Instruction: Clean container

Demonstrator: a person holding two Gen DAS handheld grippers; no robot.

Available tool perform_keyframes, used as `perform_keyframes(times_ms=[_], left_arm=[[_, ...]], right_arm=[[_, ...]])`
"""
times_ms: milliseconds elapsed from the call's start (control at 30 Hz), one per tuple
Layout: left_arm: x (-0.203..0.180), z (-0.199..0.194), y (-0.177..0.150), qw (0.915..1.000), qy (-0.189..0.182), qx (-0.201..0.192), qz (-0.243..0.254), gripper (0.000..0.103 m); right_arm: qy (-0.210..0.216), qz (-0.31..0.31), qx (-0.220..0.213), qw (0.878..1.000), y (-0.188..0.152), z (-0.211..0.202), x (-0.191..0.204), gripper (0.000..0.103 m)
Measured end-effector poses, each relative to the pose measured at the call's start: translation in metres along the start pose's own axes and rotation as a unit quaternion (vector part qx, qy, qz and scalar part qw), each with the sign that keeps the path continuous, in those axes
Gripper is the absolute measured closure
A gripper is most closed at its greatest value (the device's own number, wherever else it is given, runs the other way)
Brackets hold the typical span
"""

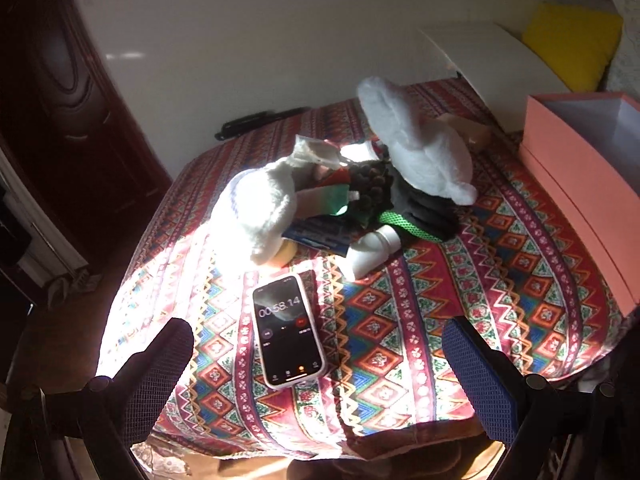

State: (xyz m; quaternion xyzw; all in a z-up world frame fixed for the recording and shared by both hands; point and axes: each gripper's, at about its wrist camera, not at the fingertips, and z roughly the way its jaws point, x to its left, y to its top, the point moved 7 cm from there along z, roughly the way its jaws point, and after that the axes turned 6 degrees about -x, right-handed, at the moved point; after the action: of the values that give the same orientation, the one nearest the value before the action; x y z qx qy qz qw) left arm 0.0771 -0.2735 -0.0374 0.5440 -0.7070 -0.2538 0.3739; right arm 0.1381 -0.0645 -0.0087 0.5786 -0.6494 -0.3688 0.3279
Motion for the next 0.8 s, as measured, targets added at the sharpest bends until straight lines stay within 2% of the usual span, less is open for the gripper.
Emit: perform_keyframes(times_ms=[133, 333, 800], left_arm=[[-0.024, -0.010, -0.005, 0.9995, -0.028, -0.004, 0.011, 0.001], [-0.038, -0.019, -0.001, 0.9990, -0.040, -0.014, 0.013, 0.001], [-0.054, -0.028, 0.002, 0.9979, -0.059, -0.021, 0.013, 0.001]], right_arm=[[-0.012, 0.009, 0.002, 1.000, -0.007, -0.010, -0.014, 0.000], [-0.029, 0.017, -0.009, 0.999, -0.005, -0.024, -0.031, 0.000], [-0.039, 0.027, -0.004, 0.999, -0.006, -0.032, -0.046, 0.000]])
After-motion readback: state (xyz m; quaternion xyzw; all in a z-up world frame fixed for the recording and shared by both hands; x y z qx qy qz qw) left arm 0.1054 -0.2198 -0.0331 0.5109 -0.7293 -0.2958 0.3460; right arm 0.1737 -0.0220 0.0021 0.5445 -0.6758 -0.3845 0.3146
